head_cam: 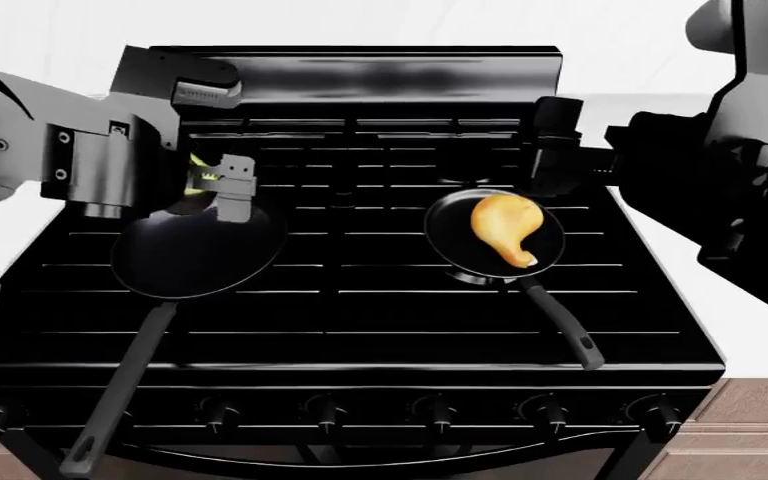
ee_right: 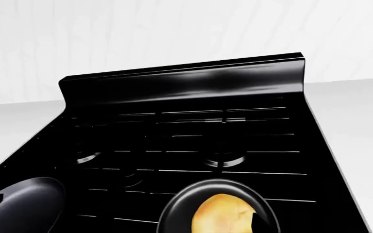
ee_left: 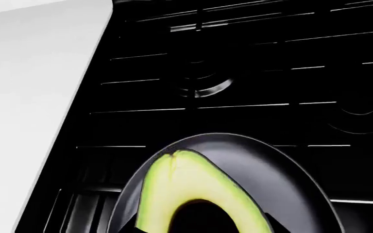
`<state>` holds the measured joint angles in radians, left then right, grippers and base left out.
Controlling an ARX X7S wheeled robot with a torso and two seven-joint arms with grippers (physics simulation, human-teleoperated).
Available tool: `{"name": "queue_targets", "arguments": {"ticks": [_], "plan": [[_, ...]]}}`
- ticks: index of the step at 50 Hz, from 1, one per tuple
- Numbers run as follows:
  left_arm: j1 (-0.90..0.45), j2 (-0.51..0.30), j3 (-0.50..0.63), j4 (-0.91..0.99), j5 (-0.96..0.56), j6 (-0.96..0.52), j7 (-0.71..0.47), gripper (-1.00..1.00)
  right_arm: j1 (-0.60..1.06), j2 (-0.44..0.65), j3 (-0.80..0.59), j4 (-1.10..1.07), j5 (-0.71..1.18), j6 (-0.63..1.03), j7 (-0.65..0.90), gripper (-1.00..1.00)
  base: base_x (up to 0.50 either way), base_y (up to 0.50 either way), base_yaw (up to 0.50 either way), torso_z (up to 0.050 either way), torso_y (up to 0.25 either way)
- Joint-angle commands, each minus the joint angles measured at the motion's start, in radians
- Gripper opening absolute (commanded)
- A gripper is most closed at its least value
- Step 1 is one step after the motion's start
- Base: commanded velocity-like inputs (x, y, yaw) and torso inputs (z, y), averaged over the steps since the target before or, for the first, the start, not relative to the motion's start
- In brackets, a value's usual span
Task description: Place both pans onto different burners. Then place the avocado and the chicken breast on different pans.
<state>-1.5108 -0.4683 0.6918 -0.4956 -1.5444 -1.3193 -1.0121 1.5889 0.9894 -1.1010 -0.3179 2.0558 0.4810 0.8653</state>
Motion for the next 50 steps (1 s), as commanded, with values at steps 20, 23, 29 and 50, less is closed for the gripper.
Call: {"name": "queue_targets", "arguments": {"ticks": [20,23,29,50], "plan": [[-0.055,0.055,0.133,-0.214,0.128,0.005,0.186,-1.00,-0.003,-0.010,0.007,0.006,-0.004,0.011,0.000,1.00,0.00,0.00,0.00,0.000,0.001],[-0.056,0.058,0.138,-0.222,0.129,0.001,0.187,-1.00,-0.004,-0.010,0.007,0.005,-0.004,0.011,0.000,1.00,0.00,0.00,0.00,0.000,0.000],[-0.065,0.074,0.167,-0.249,0.150,-0.006,0.226,-1.00,-0.004,-0.010,0.009,0.005,-0.004,0.012,0.001,1.00,0.00,0.00,0.00,0.002,0.002],[-0.076,0.091,0.200,-0.290,0.165,-0.014,0.266,-1.00,-0.006,-0.012,0.011,0.010,-0.006,0.015,0.001,1.00,0.00,0.00,0.00,0.000,0.000]]}}
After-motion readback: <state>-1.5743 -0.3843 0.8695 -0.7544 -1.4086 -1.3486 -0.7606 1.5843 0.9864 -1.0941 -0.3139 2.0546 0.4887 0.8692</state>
